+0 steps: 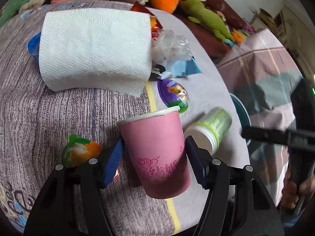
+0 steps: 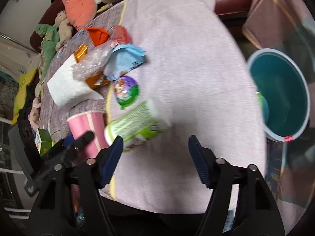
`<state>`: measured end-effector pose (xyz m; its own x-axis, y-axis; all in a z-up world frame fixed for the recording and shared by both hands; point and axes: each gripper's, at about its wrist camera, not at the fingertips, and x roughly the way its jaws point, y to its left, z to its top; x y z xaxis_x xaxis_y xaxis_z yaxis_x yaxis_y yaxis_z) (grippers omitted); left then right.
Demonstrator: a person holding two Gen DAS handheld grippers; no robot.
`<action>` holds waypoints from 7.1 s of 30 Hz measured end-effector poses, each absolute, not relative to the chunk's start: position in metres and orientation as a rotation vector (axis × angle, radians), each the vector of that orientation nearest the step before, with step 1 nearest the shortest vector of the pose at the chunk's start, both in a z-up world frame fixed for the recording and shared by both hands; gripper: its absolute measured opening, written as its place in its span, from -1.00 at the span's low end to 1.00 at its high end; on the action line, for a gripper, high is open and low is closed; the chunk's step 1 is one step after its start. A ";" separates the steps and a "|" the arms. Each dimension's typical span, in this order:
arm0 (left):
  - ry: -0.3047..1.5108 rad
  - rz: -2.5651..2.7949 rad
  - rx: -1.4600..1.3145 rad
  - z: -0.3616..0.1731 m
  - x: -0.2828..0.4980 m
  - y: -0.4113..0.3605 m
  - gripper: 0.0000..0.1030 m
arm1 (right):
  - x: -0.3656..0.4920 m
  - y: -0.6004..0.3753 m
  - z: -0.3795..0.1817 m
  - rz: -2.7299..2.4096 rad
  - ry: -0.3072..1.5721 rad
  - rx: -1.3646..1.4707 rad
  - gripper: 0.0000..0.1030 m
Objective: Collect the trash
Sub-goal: 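Grasp the pink paper cup with the left gripper while the right gripper grasps the green tube, then carry the cup and tube over the teal bin and open both grippers, then move both tools back over the table toward the paper towel and plastic bag, then grasp the clear plastic bag with the right gripper while the left gripper grasps the paper towel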
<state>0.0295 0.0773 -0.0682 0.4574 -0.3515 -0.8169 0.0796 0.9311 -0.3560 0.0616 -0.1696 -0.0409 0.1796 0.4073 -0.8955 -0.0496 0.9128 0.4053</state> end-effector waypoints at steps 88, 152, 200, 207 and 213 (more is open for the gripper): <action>1.241 -0.717 0.219 -0.108 0.143 -0.284 0.51 | 0.079 -0.471 -0.121 -0.105 1.229 0.615 0.06; 0.927 -0.019 -0.424 -0.046 0.083 0.146 0.88 | 0.160 -0.115 0.008 0.311 1.221 0.066 0.51; 1.068 -0.273 -0.416 -0.073 0.035 0.101 0.68 | 0.099 -0.132 -0.052 0.403 1.324 0.074 -0.61; 1.046 -0.233 -0.542 -0.070 0.045 0.100 0.77 | 0.089 -0.159 -0.058 0.389 1.331 0.123 -0.49; 1.083 -0.187 -0.414 -0.075 0.043 0.093 0.81 | 0.089 -0.152 -0.062 0.415 1.320 0.094 -0.03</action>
<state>0.0426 0.0926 -0.0752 0.4622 -0.3462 -0.8164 -0.0530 0.9082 -0.4152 0.0892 -0.1517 -0.0621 0.1867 0.3471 -0.9191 -0.2419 0.9230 0.2994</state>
